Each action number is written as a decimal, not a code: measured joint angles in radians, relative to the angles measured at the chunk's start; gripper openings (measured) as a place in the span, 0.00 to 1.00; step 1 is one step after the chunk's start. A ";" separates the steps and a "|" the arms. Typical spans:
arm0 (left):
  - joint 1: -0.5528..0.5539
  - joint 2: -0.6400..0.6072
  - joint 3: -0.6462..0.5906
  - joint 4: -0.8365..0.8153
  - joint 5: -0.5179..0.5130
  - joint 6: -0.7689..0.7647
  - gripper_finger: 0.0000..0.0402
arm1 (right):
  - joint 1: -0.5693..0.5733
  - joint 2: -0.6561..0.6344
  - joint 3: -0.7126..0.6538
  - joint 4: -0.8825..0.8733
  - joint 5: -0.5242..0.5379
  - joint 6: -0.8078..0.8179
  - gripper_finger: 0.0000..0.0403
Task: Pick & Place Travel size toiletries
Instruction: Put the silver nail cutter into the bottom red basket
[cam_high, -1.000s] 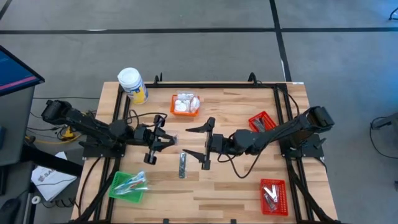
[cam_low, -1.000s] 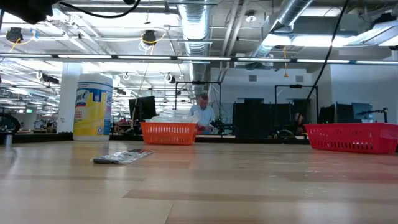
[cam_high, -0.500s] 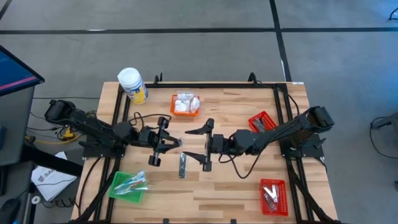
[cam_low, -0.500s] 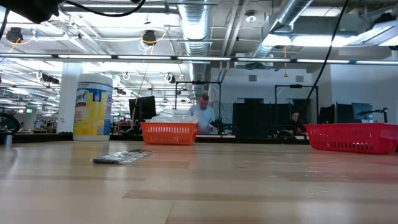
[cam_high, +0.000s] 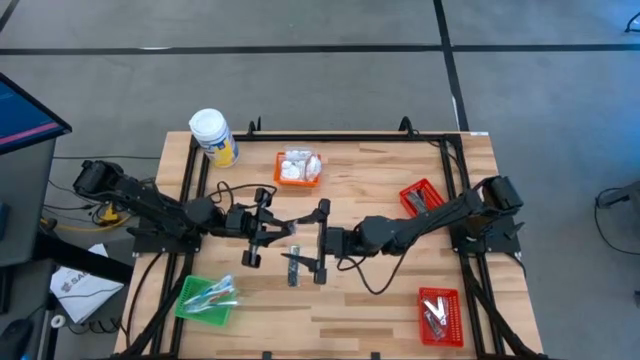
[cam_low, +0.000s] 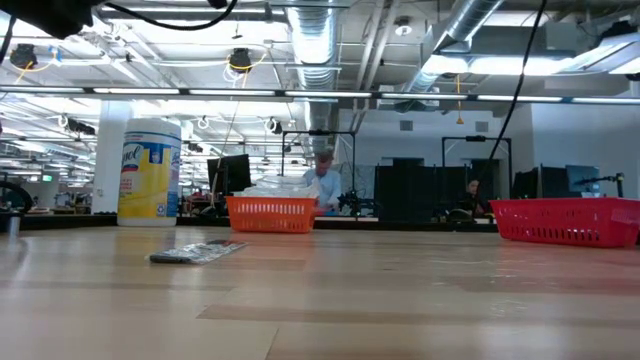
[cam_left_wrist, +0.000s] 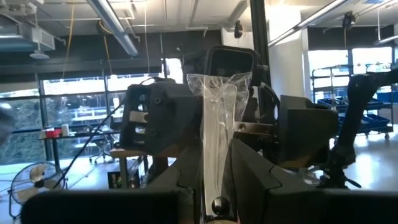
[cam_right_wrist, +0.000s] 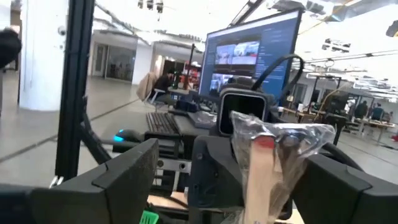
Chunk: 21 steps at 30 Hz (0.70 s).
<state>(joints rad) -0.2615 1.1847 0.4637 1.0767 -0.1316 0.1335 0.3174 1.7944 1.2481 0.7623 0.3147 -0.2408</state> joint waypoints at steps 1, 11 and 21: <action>-0.003 0.000 0.000 -0.003 0.000 0.001 0.12 | 0.004 -0.002 0.000 -0.004 0.000 -0.002 0.78; -0.008 0.000 0.000 -0.003 0.006 0.001 0.12 | 0.001 -0.008 0.000 -0.011 0.003 0.013 0.58; -0.008 0.000 -0.002 -0.003 0.023 0.001 0.12 | -0.006 -0.008 0.000 -0.032 0.008 -0.008 0.20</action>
<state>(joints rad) -0.2691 1.1851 0.4621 1.0741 -0.1086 0.1343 0.3111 1.7863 1.2476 0.7300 0.3226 -0.2492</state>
